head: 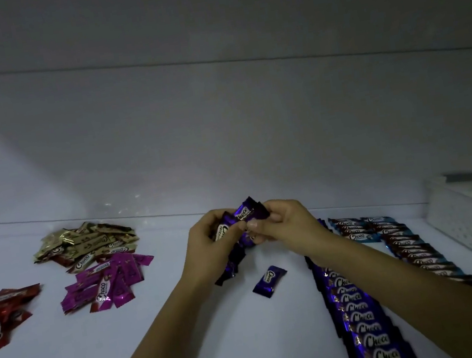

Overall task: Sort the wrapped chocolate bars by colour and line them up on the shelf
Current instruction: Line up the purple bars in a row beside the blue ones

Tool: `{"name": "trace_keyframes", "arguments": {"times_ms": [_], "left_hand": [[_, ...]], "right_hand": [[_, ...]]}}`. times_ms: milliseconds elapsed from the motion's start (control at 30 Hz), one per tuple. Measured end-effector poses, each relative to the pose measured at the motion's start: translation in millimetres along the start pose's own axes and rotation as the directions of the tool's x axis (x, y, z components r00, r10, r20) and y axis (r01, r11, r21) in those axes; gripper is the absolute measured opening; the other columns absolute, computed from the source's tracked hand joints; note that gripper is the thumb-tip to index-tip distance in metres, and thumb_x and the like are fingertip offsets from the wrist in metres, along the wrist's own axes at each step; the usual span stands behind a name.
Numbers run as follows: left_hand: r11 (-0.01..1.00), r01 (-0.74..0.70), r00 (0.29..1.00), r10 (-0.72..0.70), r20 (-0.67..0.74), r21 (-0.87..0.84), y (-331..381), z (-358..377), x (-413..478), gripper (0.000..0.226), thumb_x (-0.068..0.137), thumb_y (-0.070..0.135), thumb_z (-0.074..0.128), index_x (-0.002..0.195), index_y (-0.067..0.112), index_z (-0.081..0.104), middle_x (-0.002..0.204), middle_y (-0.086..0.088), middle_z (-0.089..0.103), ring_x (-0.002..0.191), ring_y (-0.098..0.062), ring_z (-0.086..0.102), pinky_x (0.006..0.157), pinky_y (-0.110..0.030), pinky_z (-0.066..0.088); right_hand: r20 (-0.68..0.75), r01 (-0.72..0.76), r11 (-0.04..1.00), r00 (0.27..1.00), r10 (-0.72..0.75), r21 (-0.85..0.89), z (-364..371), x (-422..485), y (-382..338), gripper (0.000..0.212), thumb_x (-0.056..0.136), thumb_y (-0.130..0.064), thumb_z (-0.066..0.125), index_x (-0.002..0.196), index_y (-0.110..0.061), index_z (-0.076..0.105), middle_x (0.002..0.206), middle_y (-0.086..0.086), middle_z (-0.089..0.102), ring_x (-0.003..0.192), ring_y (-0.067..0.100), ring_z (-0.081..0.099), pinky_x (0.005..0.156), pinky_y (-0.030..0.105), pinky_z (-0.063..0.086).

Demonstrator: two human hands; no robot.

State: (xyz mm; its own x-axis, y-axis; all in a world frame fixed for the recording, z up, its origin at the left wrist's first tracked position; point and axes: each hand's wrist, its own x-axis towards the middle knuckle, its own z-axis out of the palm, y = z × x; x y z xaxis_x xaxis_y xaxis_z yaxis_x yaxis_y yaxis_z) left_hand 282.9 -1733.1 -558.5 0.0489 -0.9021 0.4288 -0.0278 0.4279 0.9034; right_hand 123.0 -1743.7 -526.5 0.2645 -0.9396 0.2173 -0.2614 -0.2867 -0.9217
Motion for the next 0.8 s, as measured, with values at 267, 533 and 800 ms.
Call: {"name": "trace_keyframes", "arguments": {"times_ms": [267,533,800], "left_hand": [[0.938,0.197,0.975,-0.217,-0.039,-0.286,5.4,2.8,-0.4,0.012,0.09,0.018,0.064,0.091,0.006,0.061,0.069,-0.001,0.069,0.042,-0.007,0.055,0.037,-0.016,0.04],[0.997,0.051,0.989,-0.041,0.143,-0.063,-1.6,35.6,-20.4,0.01,0.087,0.013,0.066,0.082,0.007,0.059,0.059,0.007,0.063,0.048,-0.008,0.055,0.046,-0.022,0.044],[0.997,-0.005,0.963,-0.015,0.269,0.072,-10.2,50.2,-33.5,0.011,0.085,0.02,0.07,0.087,0.011,0.064,0.081,0.006,0.073,0.071,-0.005,0.066,0.062,-0.015,0.049]], "right_hand": [[-0.108,-0.104,0.982,0.987,0.121,0.156,-10.6,-11.3,-14.6,0.004,0.091,-0.016,0.061,0.093,-0.015,0.064,0.084,0.003,0.073,0.067,0.011,0.069,0.061,0.018,0.052],[-0.124,-0.001,0.998,0.992,0.009,0.065,-34.8,-69.3,-30.8,0.004,0.086,-0.009,0.063,0.084,-0.011,0.065,0.067,-0.001,0.068,0.062,0.012,0.062,0.059,0.02,0.051],[0.068,0.069,0.998,0.995,-0.069,-0.004,-57.6,-141.6,-34.6,0.021,0.078,-0.003,0.071,0.074,-0.016,0.055,0.071,0.009,0.069,0.067,0.022,0.071,0.06,0.031,0.058]]}}
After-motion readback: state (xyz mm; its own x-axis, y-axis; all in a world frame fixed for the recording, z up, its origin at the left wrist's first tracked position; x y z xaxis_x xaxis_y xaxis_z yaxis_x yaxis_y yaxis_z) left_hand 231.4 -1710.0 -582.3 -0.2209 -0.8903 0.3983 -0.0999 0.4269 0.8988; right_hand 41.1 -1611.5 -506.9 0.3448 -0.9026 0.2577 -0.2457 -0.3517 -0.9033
